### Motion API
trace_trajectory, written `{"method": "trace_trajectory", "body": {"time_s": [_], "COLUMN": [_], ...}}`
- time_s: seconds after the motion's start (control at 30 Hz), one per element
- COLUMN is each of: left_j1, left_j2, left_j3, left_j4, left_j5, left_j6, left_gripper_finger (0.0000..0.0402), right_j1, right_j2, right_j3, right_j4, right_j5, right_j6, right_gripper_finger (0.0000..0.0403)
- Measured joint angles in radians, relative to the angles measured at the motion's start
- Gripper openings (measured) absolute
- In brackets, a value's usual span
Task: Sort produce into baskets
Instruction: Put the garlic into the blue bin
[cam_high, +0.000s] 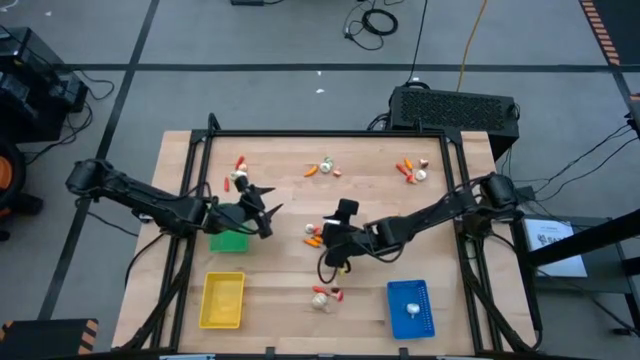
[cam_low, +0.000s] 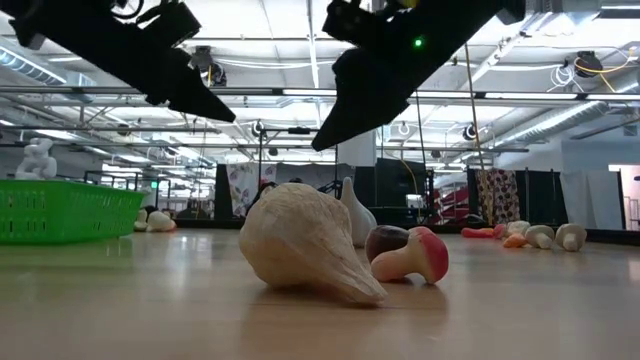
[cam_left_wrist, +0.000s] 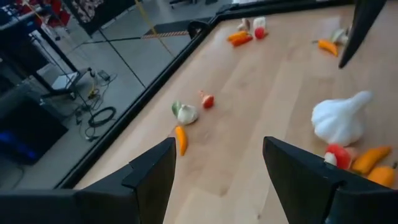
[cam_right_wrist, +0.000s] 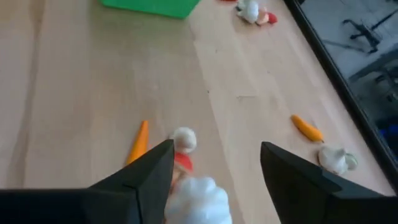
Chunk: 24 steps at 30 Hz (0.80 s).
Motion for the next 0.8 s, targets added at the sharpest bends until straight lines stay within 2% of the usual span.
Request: {"method": "trace_trajectory", "body": {"time_s": [0.17,0.27,0.5,0.8], "left_j1": [0.002,0.003,0.002,0.0], "left_j2": [0.008,0.012,0.024,0.024], "left_j3": [-0.059,-0.076,-0.095,-0.098], "left_j4": [0.073,0.076,0.169,0.171], "left_j5": [0.032,0.031,0.046,0.046], "left_j6": [-0.03,-0.076,-0.064,-0.075], "left_gripper_finger": [0.0248,0.0248,0.0248,0.0248], "right_j1": [-0.025,-0.03,-0.028,-0.031], "right_j2": [0.035,0.039,0.038,0.038], "right_j3": [-0.001,-0.001,-0.002,-0.11], "right_j4": [-0.001,0.011,-0.008,0.075], "right_j5": [-0.093,-0.09,-0.089,-0.082], "right_j6": [0.013,0.011,-0.006,0.032], "right_gripper_finger": [0.0232,0.0228,0.0215,0.021]}}
